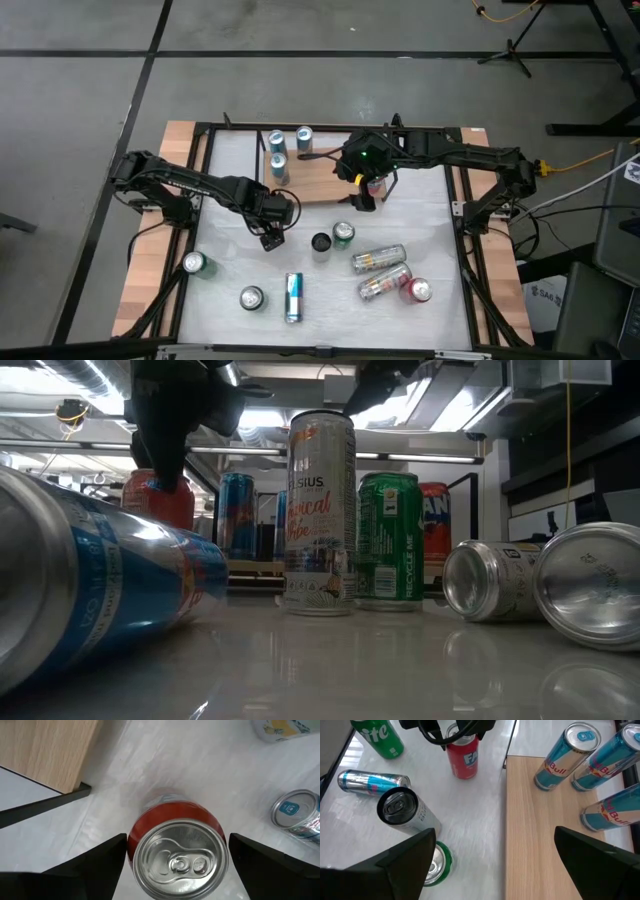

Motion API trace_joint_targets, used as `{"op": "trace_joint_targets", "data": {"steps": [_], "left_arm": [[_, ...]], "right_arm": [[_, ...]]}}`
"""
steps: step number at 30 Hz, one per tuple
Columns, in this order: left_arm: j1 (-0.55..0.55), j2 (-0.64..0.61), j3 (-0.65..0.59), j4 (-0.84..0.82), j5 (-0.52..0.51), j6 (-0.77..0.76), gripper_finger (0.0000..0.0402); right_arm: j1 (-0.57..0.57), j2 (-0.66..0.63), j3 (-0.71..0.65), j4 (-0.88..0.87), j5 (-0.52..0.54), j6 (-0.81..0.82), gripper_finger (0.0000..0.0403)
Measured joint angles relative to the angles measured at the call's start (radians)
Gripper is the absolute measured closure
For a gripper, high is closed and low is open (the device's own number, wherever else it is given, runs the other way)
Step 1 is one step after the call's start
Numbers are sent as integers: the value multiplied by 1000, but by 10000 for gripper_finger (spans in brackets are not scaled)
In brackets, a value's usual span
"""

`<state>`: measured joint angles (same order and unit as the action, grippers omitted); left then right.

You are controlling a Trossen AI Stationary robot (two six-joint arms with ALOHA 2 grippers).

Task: Sort soda cans
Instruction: Put the orange soda can on the shelf and align with the other orange soda can

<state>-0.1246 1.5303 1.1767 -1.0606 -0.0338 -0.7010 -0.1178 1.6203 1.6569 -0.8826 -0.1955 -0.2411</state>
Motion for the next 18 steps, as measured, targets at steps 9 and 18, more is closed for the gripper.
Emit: {"op": "trace_joint_targets", "data": {"steps": [9, 18], "left_arm": [[0, -1, 0, -1, -1, 4, 64], [0, -69, 0, -5, -34, 2, 62]], "right_arm": [[1, 3, 0, 27, -14, 0, 6], [1, 63, 0, 68, -86, 1, 6]]}}
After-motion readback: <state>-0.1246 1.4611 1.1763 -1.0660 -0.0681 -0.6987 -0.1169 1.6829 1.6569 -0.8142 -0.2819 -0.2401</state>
